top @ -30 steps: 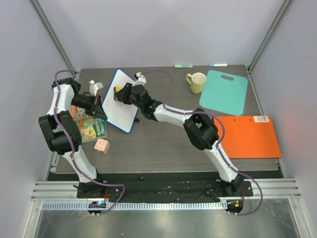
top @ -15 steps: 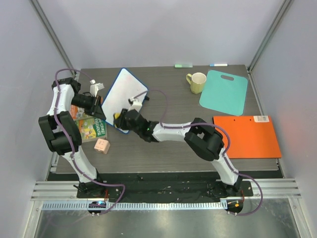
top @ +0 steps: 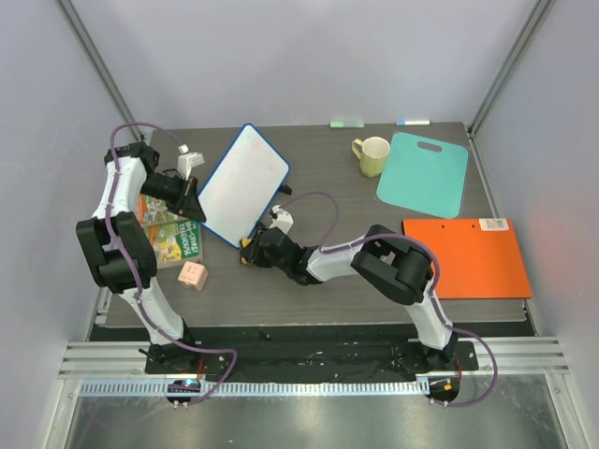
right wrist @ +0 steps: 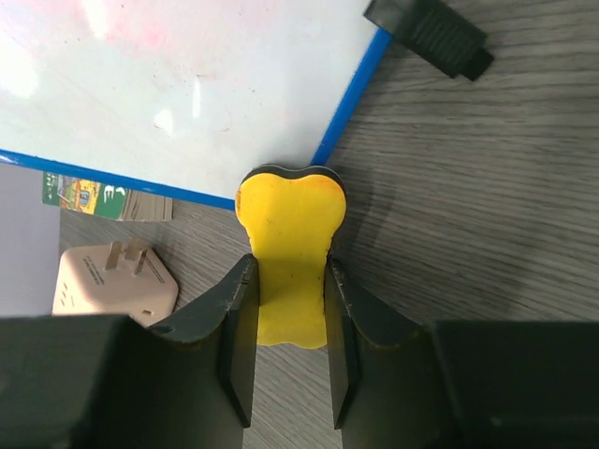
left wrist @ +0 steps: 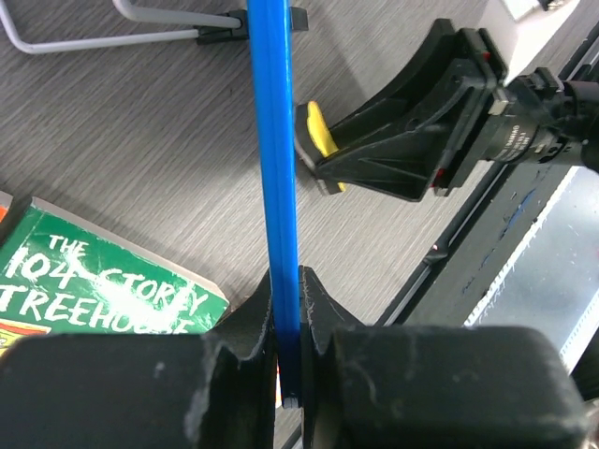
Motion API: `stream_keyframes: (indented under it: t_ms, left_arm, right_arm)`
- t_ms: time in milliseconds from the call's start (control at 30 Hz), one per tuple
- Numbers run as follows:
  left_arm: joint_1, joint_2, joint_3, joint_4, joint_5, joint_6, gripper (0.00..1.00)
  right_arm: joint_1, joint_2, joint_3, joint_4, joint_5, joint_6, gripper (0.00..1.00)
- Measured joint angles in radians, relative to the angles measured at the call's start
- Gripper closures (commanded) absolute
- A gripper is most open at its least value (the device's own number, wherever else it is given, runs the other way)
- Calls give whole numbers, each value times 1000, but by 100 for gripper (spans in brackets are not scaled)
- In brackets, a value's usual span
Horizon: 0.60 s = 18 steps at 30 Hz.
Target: Erase the whiteboard
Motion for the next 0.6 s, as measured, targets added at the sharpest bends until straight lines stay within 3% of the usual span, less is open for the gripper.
stream_keyframes:
  t_ms: [600]
  left_arm:
    - [-21,0,82,0,26,-142,100]
  right_arm:
    - [-52,-468,-254,-81,115,-158,99]
